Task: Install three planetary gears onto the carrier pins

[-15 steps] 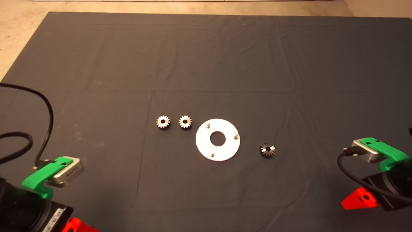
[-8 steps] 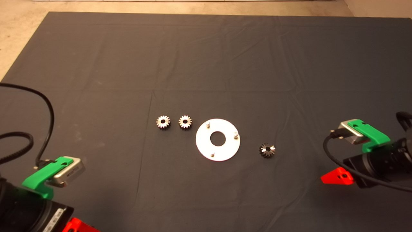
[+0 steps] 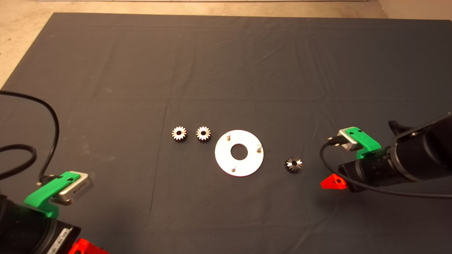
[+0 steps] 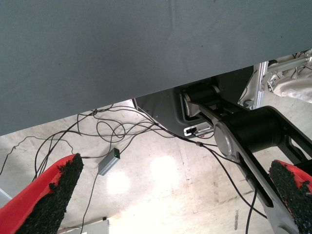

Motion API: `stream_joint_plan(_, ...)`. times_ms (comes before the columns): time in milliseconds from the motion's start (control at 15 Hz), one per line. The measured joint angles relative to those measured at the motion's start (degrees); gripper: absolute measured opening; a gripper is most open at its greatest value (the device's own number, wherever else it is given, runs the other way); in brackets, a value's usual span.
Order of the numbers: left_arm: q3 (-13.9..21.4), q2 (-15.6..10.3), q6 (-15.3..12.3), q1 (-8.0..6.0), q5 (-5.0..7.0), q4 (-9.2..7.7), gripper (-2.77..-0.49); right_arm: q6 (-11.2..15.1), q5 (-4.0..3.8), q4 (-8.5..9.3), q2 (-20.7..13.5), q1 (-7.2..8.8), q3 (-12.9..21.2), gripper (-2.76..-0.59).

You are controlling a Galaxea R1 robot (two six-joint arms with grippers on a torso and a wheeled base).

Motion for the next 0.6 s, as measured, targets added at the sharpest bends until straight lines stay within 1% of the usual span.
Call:
stream_joint_plan(67,0.0,0.0,0.0,0.00,0.00,-0.01,-0.49,0.0,-0.09,-2.46,0.7,-1.20,0.0,-0.74)
stream_joint_plan(133,0.0,0.0,0.0,0.00,0.00,-0.01,-0.49,0.0,-0.04,-3.78,1.7,-1.85,0.1,-0.74)
stream_joint_plan(333,0.0,0.0,0.0,0.00,0.06,-0.06,-0.49,0.0,0.02,-7.52,4.6,-2.62,0.2,-0.74)
stream_joint_plan(467,0.0,0.0,0.0,0.00,0.02,-0.11,-0.49,0.0,-0.08,-9.32,7.0,-3.03,0.3,-0.74)
stream_joint_plan(600,0.0,0.0,0.0,0.00,0.02,-0.11,-0.49,0.1,0.07,-10.20,9.6,-3.07,0.1,-0.74)
